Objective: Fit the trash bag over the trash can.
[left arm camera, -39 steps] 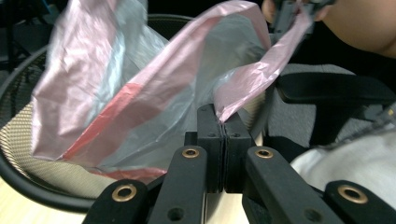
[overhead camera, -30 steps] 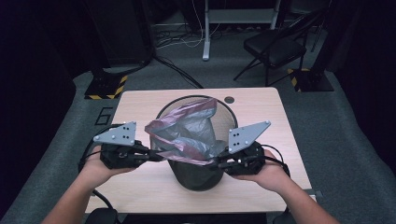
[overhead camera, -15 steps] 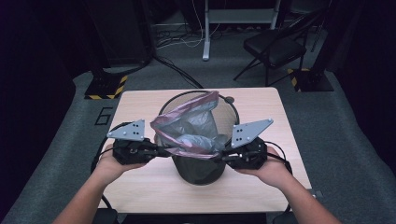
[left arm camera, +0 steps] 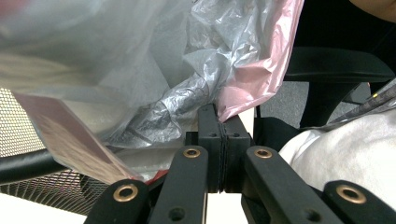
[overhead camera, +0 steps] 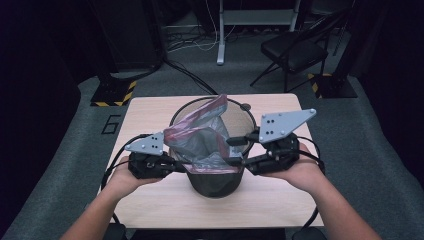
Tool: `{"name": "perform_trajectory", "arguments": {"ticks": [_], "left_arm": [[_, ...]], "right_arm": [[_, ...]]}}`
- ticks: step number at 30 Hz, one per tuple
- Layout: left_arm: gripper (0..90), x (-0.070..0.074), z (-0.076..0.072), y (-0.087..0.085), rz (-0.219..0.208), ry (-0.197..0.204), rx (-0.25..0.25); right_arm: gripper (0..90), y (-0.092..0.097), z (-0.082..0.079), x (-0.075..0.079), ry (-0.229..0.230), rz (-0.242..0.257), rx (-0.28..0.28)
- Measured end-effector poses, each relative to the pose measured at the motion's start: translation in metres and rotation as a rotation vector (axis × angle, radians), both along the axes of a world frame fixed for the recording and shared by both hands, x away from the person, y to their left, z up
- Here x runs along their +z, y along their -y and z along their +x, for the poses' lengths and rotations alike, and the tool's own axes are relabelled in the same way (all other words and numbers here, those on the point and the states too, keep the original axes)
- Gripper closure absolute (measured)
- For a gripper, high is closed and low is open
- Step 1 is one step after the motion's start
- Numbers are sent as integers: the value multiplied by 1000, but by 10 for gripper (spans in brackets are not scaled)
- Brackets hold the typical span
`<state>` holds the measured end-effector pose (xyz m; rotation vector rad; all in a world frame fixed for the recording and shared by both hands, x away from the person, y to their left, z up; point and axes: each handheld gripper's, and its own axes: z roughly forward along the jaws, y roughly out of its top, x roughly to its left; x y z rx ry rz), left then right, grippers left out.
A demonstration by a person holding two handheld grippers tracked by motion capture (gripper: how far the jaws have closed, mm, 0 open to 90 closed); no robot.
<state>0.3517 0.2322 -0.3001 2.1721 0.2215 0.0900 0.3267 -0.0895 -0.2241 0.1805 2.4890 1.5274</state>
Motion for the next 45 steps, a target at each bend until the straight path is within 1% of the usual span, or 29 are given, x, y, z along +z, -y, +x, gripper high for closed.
{"name": "perform_trajectory", "arguments": {"ticks": [2, 5, 7, 10, 14, 21, 24, 25, 26, 27, 28, 30, 31, 34, 38, 42, 44, 45], "left_arm": [[892, 0, 0, 0, 0, -2, 0], [892, 0, 0, 0, 0, -1, -1], [891, 0, 0, 0, 1, 0, -3], [891, 1, 1, -1, 3, 1, -5], [891, 1, 2, 0, 2, -1, -6], [891, 0, 3, 1, -3, -7, -10], [891, 0, 4, 1, -3, -7, -10], [891, 0, 4, 1, -2, -6, -10], [891, 0, 3, 1, -2, -6, -9], [891, 0, 3, 1, -1, -5, -9], [891, 0, 3, 0, -1, -4, -9], [891, 1, 3, -1, 0, -2, -7], [891, 2, 3, -2, 1, 0, -3], [891, 3, 3, -6, 6, 4, 6], [891, 3, 3, -11, 13, 7, 20], [891, 3, 3, -14, 22, 9, 35], [891, 3, 2, -16, 32, 12, 40], [892, 3, 3, -17, 35, 14, 40]], "right_arm": [[477, -7, 3, 6, 30, 3, -15], [438, -24, 12, 13, 70, -16, -34], [427, -33, 20, 17, 83, -27, -43], [424, -42, 29, 19, 69, -34, -43], [459, -55, 41, 23, 47, -41, -10], [503, -72, 56, 20, -41, -58, 63], [577, -78, 59, 17, -58, -77, 85], [634, -79, 59, 17, -60, -83, 90], [726, -79, 59, 16, -60, -91, 108], [779, -78, 59, 15, -59, -95, 114], [812, -76, 59, 14, -59, -97, 118], [850, -69, 59, 13, -53, -103, 106], [862, -66, 59, 12, -56, -100, 101], [876, -45, 56, 8, -64, -77, 78], [880, -16, 47, 1, -66, -44, 37], [880, 16, 37, -12, -75, -16, -14], [880, 27, 34, -18, -84, -6, -34], [880, 34, 32, -22, -84, -2, -53]]}}
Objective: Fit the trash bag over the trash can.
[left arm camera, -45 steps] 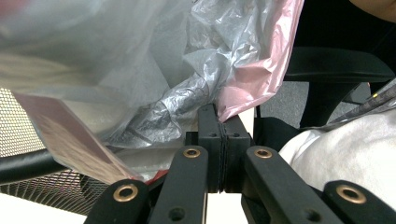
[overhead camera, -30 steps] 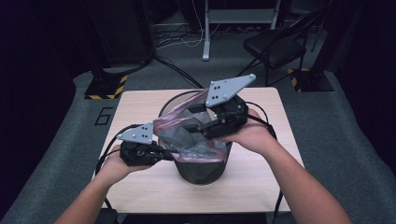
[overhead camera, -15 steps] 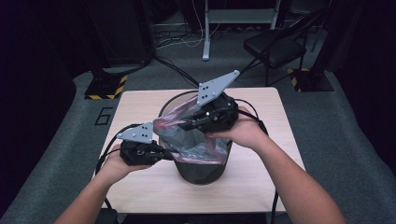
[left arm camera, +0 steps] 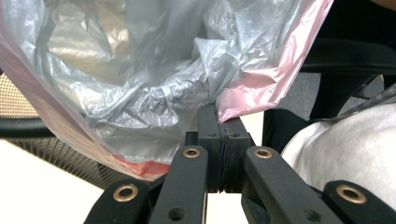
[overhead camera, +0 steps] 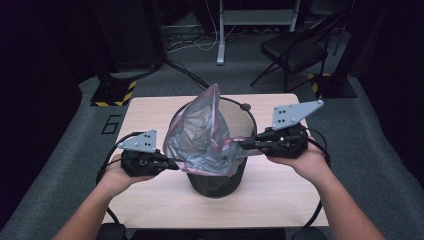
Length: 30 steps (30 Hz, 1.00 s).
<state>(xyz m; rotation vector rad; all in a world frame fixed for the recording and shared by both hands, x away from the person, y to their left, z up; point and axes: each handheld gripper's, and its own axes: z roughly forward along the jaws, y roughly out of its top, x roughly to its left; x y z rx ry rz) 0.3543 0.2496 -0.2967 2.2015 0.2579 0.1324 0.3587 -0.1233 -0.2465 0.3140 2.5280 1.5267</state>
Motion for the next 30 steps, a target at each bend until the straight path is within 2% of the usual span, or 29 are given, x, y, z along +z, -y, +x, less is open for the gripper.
{"name": "perform_trajectory", "arguments": {"ticks": [4, 7, 11, 15, 17, 21, 23, 30], "left_arm": [[891, 1, 2, -7, 4, 1, 22], [891, 0, 2, -11, -1, -6, 28], [891, -3, 2, -13, 2, -17, 25], [891, -9, 3, -13, 12, -36, 16], [891, -10, 3, -14, 14, -36, 18], [891, -11, 9, -18, 34, -14, 56], [891, -13, 13, -19, 25, -25, 68], [885, -18, 23, -19, 3, -49, 79]], "right_arm": [[880, 18, -4, -12, -14, 18, -46], [879, 28, -3, -22, -51, 26, -54], [878, 33, -4, -41, -105, 29, -62], [878, 30, -5, -55, -129, 25, -51], [880, 28, -4, -59, -137, 21, -52], [883, 30, 3, -64, -137, 10, -108], [885, 33, 8, -66, -133, 4, -134], [883, 37, 18, -74, -182, 56, -154]]}}
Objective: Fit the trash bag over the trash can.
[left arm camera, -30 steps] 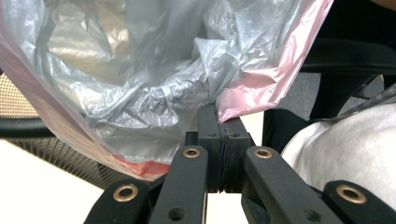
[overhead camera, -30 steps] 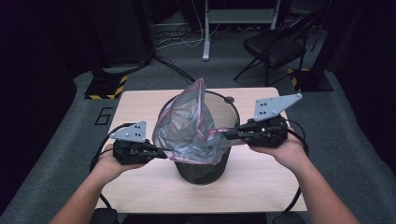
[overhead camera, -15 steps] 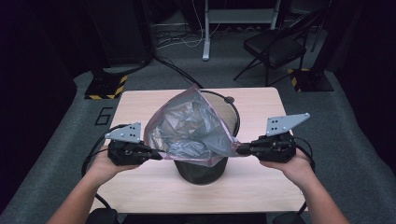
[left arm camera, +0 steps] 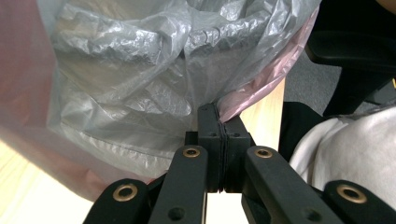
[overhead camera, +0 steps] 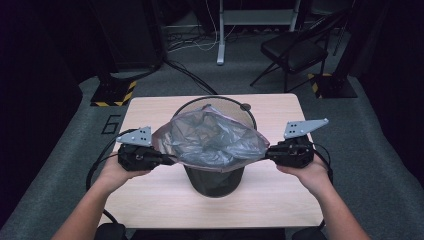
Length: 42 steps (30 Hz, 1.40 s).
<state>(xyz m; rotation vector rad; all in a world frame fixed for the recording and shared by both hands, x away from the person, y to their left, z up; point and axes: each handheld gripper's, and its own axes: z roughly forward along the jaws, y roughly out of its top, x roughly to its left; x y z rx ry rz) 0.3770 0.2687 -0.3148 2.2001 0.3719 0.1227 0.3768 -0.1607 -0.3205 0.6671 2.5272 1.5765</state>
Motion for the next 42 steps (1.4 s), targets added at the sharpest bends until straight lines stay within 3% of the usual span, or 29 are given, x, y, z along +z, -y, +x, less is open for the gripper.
{"name": "perform_trajectory", "arguments": {"ticks": [3, 5, 8, 16, 19, 24, 26, 28, 32, 34, 36, 39, 42], "left_arm": [[752, 6, -2, -3, -10, -18, -1], [665, 11, -5, -6, -16, -3, 8], [606, 21, -8, -14, -43, 14, 31], [542, 36, -6, -42, -173, 19, 119], [498, 47, -4, -46, -159, 82, 205], [430, 56, 7, -39, -133, 126, 256], [467, 58, 13, -35, -132, 137, 256], [565, 59, 17, -32, -137, 139, 234], [675, 66, 28, -19, -121, 129, 186], [770, 69, 31, -14, -105, 142, 173], [871, 69, 36, -9, -82, 150, 179], [896, 63, 47, -8, -41, 140, 214], [898, 52, 62, -11, -40, 110, 262]], "right_arm": [[882, -1, -2, 0, 4, -3, 2], [881, -2, -3, 1, 10, -9, 8], [881, -3, -3, 2, 9, -13, 13], [881, -2, -4, 2, 5, -7, 13], [881, -2, -3, 2, 3, -8, 13], [880, -3, -3, 2, 13, -11, 15], [878, -3, -3, 3, 12, -10, 14], [875, -1, -3, 3, 13, -10, 10], [868, 0, -3, 5, 11, -11, 8], [866, 0, -3, 6, 16, -13, 9], [868, 0, -3, 6, 18, -13, 8], [878, 1, -3, 5, 22, -13, 2], [882, 2, -3, 3, 11, -15, -1]]}}
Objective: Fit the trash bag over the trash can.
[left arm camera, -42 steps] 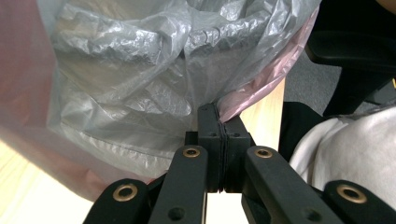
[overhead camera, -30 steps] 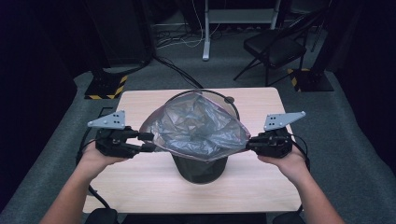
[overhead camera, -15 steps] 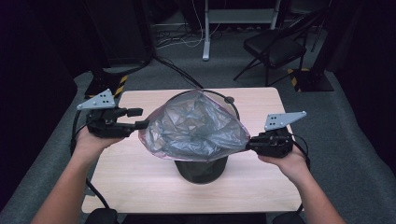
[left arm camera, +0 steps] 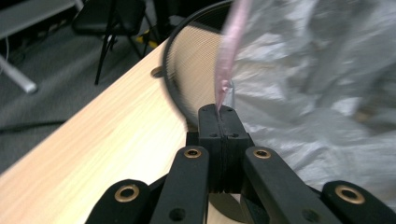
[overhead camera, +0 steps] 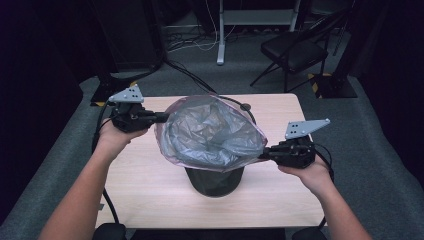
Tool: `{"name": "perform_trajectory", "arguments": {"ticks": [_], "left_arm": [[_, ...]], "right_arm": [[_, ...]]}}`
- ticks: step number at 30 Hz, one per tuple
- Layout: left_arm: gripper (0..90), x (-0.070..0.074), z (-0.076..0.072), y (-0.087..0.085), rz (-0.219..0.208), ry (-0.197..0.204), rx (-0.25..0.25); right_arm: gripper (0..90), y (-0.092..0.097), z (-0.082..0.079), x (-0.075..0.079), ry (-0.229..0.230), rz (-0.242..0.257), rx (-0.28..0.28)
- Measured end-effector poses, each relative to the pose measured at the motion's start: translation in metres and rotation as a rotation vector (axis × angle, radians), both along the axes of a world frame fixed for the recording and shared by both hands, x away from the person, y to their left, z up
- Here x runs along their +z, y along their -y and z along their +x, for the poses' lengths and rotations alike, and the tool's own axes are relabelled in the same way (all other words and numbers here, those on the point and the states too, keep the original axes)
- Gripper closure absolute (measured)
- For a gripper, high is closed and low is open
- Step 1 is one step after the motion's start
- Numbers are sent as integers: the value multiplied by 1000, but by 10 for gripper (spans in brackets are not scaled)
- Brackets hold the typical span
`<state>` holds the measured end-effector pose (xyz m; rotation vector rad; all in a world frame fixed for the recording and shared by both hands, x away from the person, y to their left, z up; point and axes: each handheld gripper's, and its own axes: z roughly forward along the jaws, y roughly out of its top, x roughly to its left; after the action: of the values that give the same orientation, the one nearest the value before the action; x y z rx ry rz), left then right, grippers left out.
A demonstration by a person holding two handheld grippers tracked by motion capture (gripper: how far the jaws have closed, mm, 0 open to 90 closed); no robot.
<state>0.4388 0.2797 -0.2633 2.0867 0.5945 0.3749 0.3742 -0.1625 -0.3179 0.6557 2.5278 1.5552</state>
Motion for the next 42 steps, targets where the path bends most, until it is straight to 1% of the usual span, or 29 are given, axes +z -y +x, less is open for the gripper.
{"name": "perform_trajectory", "arguments": {"ticks": [1, 2, 3, 5, 9, 10, 11, 13, 14, 17, 19, 20, 22, 23, 24, 26, 28, 31, 34, 36, 39, 42], "left_arm": [[898, -5, 6, -1, -5, -11, 19], [898, -10, 10, -3, -18, -26, 27], [898, -13, 13, -3, -29, -36, 30], [898, -22, 20, -3, -37, -57, 37], [898, -36, 28, -5, -63, -90, 52], [898, -40, 31, -5, -60, -98, 62], [898, -44, 33, -5, -48, -110, 71], [898, -52, 38, -2, -12, -123, 96], [898, -56, 39, -1, 0, -130, 100], [898, -62, 41, 0, -17, -145, 96], [896, -61, 39, -1, -23, -141, 86], [894, -60, 37, -2, -21, -133, 83], [861, -56, 34, -3, -28, -125, 81], [849, -56, 34, -3, -28, -125, 81], [834, -52, 32, -5, -30, -109, 85], [819, -50, 30, -7, -28, -103, 86], [795, -48, 28, -8, -28, -97, 92], [756, -43, 25, -11, -33, -88, 93], [717, -37, 22, -14, -49, -78, 87], [679, -31, 19, -16, -63, -59, 89], [606, -24, 17, -16, -75, -47, 82], [593, -17, 15, -14, -79, -28, 70]], "right_arm": [[883, 0, 0, -1, 0, 2, 2], [883, 1, 0, -1, -2, 2, 2], [884, 1, 0, -1, -6, 3, 1], [884, 1, 0, -2, -5, 3, 6], [885, 2, 0, -3, -12, 2, 10], [886, 2, 0, -4, -14, 2, 10], [887, 2, 0, -4, -20, 3, 10], [889, 2, 1, -7, -30, 1, 13], [889, 2, 1, -8, -32, -3, 12], [888, 5, 2, -10, -37, -4, 3], [883, 7, 1, -9, -35, 0, -4], [851, 8, 0, -8, -27, 1, -7], [785, 9, -1, -5, -27, 7, -4], [733, 9, -2, -3, -21, 11, -3], [674, 10, -3, -1, -20, 17, -15], [623, 12, -4, 2, -17, 23, -11], [555, 16, -7, 7, 0, 29, -27], [499, 23, -11, 15, 18, 48, -40], [451, 28, -14, 23, 37, 52, -58], [426, 29, -14, 29, 45, 51, -61], [383, 26, -12, 38, 61, 44, -62], [370, 19, -10, 47, 77, 49, -45]]}}
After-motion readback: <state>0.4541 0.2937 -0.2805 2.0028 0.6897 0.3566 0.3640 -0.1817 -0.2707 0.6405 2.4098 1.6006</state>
